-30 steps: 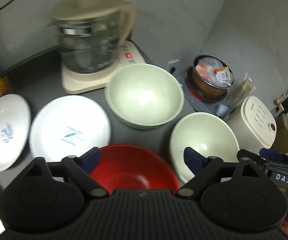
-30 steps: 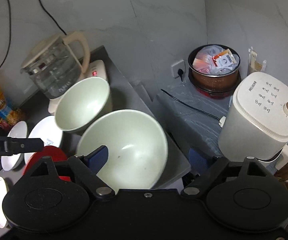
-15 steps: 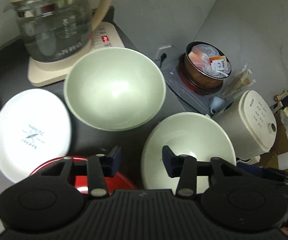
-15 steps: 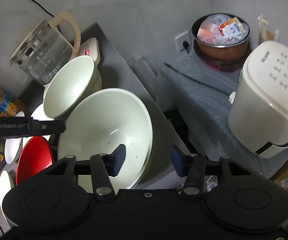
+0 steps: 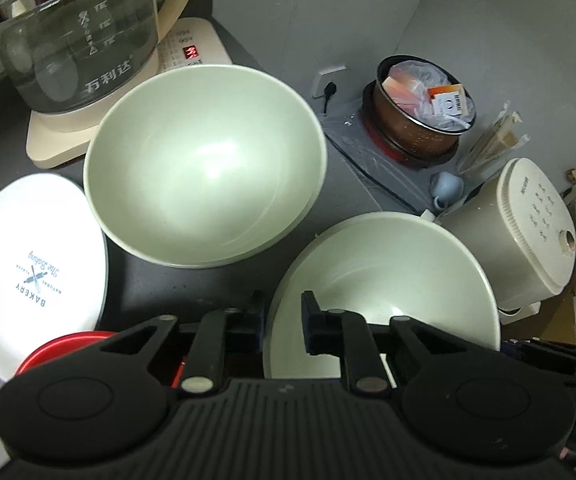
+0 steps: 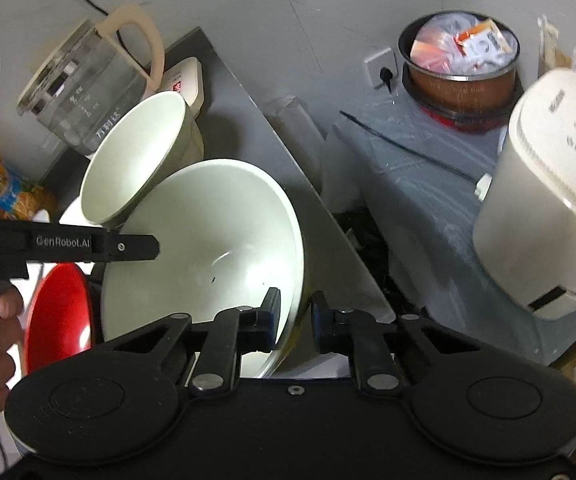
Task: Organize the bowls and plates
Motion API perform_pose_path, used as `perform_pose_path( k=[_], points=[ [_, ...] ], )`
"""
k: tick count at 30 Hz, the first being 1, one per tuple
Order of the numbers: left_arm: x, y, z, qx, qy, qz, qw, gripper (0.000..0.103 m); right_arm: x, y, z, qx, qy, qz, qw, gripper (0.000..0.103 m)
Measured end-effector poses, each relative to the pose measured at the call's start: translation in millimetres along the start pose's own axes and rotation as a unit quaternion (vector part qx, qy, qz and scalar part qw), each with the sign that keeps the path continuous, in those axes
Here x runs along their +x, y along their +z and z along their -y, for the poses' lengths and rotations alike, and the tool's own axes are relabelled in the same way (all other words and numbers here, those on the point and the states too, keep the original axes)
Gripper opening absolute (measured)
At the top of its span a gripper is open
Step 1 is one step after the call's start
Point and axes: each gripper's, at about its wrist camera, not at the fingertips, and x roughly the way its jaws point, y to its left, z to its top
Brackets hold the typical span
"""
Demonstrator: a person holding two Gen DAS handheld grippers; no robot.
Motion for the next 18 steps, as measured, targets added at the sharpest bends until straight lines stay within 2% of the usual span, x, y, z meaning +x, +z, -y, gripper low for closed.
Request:
perform_pose_path(
  k=[2,10,13,18],
  points=[
    [0.8,1.6,-2.4,-0.005,0.001,-0.001,1.0000,0.010,-1.1,-0.9,-0.7,-0.002,-0.003,0.007,1.000,0.015],
    [-20.5,-0.2,-8.6,-0.023,-0.033,0.018,0.9990,0.010,-32.7,4.4,-9.4,0.010,-0.011,0.059,0.998,0.013],
    [-36.2,-1.5,-8.0,-0.019,-0.038,0.044,0.9982,0.010,-51.2,10.0,-18.0,0.011,-0.017,0.091,0.996,0.013],
    [-62.0,-3.1,-17.8,-0.018,-0.057,0.062,0.9962,0.010,-75.9,16.5,-38.3,-0.004,-0.015,0.127,0.992,0.013]
  ],
)
